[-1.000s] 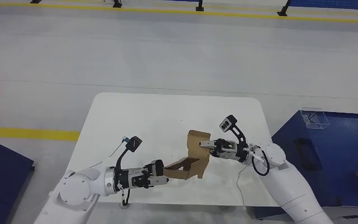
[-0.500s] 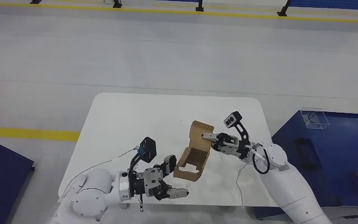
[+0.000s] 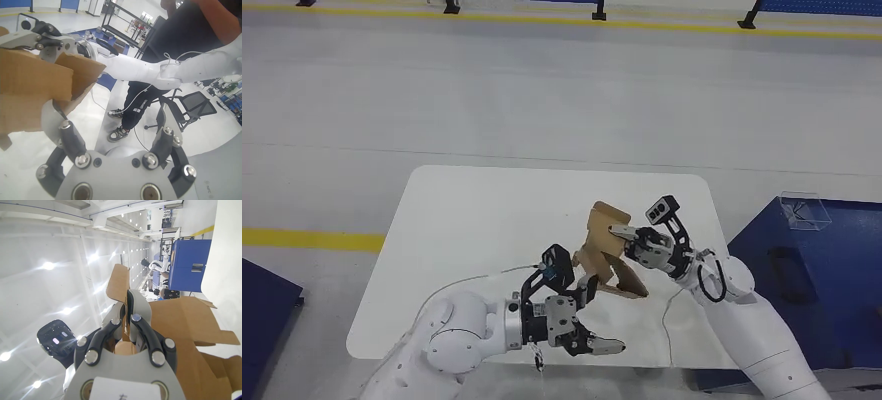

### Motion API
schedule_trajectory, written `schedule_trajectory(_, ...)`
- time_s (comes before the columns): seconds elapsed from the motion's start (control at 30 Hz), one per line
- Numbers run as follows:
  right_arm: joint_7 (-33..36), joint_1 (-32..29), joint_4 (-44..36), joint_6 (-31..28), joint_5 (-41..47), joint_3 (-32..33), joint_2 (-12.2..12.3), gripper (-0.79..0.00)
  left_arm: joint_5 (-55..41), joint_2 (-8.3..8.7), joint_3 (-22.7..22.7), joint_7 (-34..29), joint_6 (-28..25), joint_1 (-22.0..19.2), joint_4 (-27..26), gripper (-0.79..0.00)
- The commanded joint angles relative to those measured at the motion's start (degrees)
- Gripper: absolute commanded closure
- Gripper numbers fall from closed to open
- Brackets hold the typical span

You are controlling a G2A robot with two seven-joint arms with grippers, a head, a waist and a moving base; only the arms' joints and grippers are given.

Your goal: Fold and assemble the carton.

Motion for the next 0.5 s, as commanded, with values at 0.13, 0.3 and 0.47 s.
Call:
schedule_trajectory(0.13, 0.6, 0.0, -0.5, 1.7, 0.5, -0.3, -0.4, 0.0, -1.3, 0.63, -1.9, 0.4, -1.9, 2.2, -0.9, -0.785)
schedule_trajectory(0.3, 0.2, 0.1, -0.6, 2.8, 0.6, -0.8, -0.9, 0.0, 2.1, 0.08, 0.3, 2.8, -3.1, 0.5, -0.2, -0.785)
schedule_trajectory(0.47, -1.4, 0.7, 0.7, 2.3, 1.6, 1.1, -1.1, 0.0, 4.2, 1.18, -4.9, 7.5, -5.8, 5.6, -0.2, -0.785)
